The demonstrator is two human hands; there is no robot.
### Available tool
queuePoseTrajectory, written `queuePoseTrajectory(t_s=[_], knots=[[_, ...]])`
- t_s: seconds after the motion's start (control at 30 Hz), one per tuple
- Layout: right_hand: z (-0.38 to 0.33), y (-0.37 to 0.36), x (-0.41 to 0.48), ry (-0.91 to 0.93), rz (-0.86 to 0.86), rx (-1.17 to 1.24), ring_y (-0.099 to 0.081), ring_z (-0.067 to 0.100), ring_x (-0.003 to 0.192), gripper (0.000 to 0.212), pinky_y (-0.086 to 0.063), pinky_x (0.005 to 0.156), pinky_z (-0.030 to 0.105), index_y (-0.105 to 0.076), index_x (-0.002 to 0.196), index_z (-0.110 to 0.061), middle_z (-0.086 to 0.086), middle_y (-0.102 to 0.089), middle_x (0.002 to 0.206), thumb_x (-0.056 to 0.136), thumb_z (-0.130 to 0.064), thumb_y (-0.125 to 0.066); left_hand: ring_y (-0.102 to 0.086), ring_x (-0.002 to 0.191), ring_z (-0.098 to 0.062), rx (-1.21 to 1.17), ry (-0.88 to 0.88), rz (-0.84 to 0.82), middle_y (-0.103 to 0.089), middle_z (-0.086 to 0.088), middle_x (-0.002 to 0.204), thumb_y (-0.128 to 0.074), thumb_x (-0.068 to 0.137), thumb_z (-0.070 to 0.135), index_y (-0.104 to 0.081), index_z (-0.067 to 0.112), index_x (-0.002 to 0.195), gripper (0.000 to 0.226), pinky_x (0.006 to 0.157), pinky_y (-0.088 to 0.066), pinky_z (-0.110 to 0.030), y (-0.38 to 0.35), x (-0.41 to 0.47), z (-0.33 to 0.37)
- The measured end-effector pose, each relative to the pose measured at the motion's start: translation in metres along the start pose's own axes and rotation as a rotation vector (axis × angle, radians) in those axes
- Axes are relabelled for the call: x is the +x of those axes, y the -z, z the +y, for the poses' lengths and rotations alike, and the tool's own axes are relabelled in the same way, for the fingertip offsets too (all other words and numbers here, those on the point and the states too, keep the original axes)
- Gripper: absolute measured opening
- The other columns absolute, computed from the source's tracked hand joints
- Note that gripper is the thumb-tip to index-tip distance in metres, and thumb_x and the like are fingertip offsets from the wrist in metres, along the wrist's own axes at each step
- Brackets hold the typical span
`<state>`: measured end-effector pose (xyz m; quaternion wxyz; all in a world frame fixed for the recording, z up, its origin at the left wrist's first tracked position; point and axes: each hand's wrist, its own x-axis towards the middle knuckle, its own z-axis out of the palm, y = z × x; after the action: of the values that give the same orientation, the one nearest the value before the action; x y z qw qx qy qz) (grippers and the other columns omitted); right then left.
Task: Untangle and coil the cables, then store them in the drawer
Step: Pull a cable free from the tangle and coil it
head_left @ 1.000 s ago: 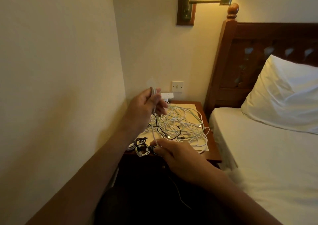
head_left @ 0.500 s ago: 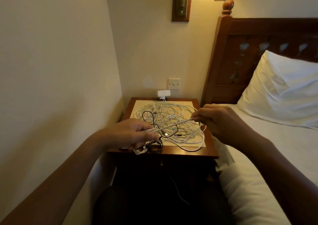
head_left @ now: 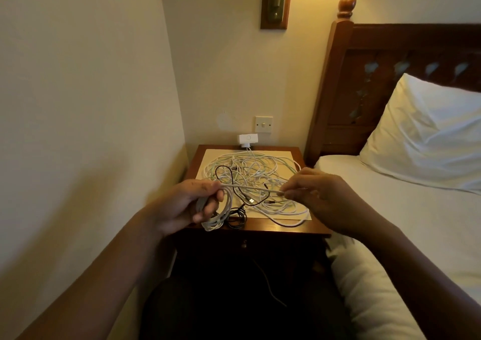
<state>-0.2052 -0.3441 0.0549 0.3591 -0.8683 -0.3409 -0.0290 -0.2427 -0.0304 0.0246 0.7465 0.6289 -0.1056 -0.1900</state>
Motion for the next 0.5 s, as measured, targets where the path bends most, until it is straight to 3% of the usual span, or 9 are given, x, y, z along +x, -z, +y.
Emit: queuePoseTrajectory(t_s=[0.07, 0.13, 0.27, 0.37, 0.5], knots=[[0.016, -0.011, 0.002, -0.051, 0.056, -0.156, -0.052, 0.007, 0.105, 0.014, -0.052, 0.085, 0.036, -0.075, 0.104, -0.039, -0.022, -0.057, 0.106, 0.094, -0.031, -0.070, -0.054, 0.046, -0.013, -0.056, -0.024, -0.014, -0.061, -0.010, 0.064, -0.062, 0.094, 0.031, -0.067, 0.008, 0.083, 0.026, 0.048, -0.042, -0.023, -0.017, -0.004, 0.000], [0.022, -0.025, 0.001, -0.045, 0.066, -0.239, -0.049, 0.009, 0.105, 0.016, -0.049, 0.083, 0.034, -0.077, 0.108, -0.036, -0.019, -0.057, 0.107, 0.094, -0.033, -0.070, -0.059, 0.058, -0.017, -0.097, -0.052, -0.011, -0.061, -0.013, 0.073, -0.055, 0.095, 0.028, -0.066, 0.006, 0.081, 0.028, 0.056, -0.049, -0.025, -0.037, -0.005, 0.001], [0.016, -0.041, 0.001, -0.028, 0.140, -0.138, -0.060, 0.004, 0.094, 0.017, -0.053, 0.078, 0.024, -0.077, 0.112, -0.027, -0.014, -0.067, 0.105, 0.097, -0.025, -0.069, -0.054, 0.071, -0.018, -0.193, -0.125, 0.163, -0.055, -0.007, 0.076, -0.053, 0.101, 0.030, -0.064, 0.007, 0.075, 0.037, 0.072, -0.045, -0.031, -0.056, -0.002, -0.005], [0.005, -0.048, -0.004, -0.125, 0.228, 0.093, -0.068, 0.003, 0.092, 0.014, -0.058, 0.077, 0.019, -0.075, 0.109, -0.024, -0.015, -0.073, 0.098, 0.098, -0.022, -0.067, -0.050, 0.065, -0.016, -0.325, -0.111, 0.225, -0.046, -0.006, 0.074, -0.046, 0.101, 0.032, -0.060, 0.005, 0.077, 0.039, 0.069, -0.044, -0.031, -0.065, -0.001, -0.013], [-0.015, -0.064, -0.006, -0.319, 0.202, 0.639, -0.077, 0.021, 0.084, 0.012, -0.064, 0.076, 0.031, -0.071, 0.106, -0.008, 0.007, -0.079, 0.091, 0.096, -0.011, -0.069, -0.048, 0.064, -0.017, -0.341, -0.095, 0.283, -0.047, -0.007, 0.074, -0.049, 0.100, 0.034, -0.060, 0.003, 0.090, 0.034, 0.061, -0.050, -0.028, -0.080, 0.004, -0.021]])
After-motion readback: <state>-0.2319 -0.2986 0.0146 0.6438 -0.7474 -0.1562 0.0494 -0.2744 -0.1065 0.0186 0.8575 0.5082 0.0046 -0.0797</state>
